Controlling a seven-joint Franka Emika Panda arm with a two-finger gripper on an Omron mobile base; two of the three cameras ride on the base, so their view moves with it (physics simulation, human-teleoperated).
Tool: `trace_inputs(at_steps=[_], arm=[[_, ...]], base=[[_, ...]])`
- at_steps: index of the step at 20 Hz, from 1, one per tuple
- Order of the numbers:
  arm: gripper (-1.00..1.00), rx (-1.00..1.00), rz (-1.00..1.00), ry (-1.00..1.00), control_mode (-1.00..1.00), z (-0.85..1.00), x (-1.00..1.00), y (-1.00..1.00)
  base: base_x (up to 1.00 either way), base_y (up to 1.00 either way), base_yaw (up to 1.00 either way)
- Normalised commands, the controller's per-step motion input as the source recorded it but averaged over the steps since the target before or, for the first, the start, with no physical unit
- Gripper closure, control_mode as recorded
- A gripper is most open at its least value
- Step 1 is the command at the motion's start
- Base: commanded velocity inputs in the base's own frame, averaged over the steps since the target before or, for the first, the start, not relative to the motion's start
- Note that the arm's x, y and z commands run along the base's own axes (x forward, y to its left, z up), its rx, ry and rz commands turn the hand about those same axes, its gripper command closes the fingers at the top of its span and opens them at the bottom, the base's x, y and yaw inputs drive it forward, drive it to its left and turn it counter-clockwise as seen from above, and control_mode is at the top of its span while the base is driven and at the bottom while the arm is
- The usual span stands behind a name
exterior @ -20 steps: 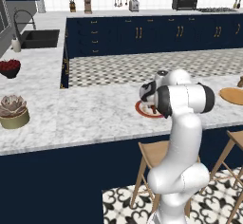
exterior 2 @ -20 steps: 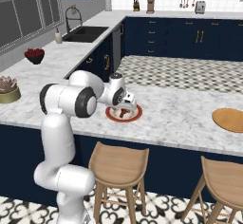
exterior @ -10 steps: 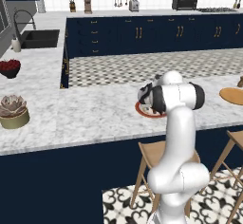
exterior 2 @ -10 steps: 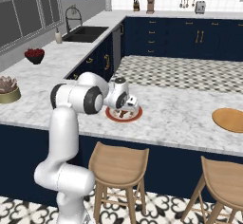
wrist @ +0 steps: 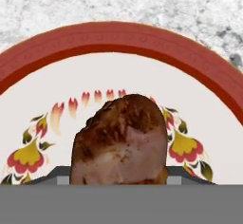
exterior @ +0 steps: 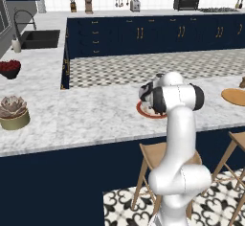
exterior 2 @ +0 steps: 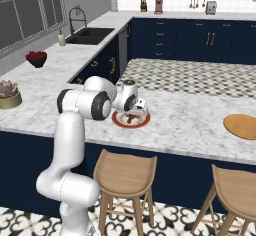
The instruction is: Pick the chicken drumstick and broccoli from their plates and place them in the bowl. Then put the bowl in the fridge.
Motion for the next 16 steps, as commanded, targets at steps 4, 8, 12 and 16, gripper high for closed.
trace_inputs(at_steps=[4, 8, 12, 16], arm=[[1.0, 0.05, 0.0, -0.03, -1.0, 0.35, -0.87, 0.0], [1.0, 0.0, 0.0, -0.11, -1.0, 0.69, -1.0, 0.0], [1.0, 0.0, 0.0, -0.07, -1.0, 0.65, -1.0, 0.16], [1.0, 0.0, 0.0, -0.01, -1.0, 0.6, -1.0, 0.18]], base=[[0.0, 0.0, 0.0], [0.0, 0.0, 0.0], [0.0, 0.0, 0.0], [0.0, 0.0, 0.0]])
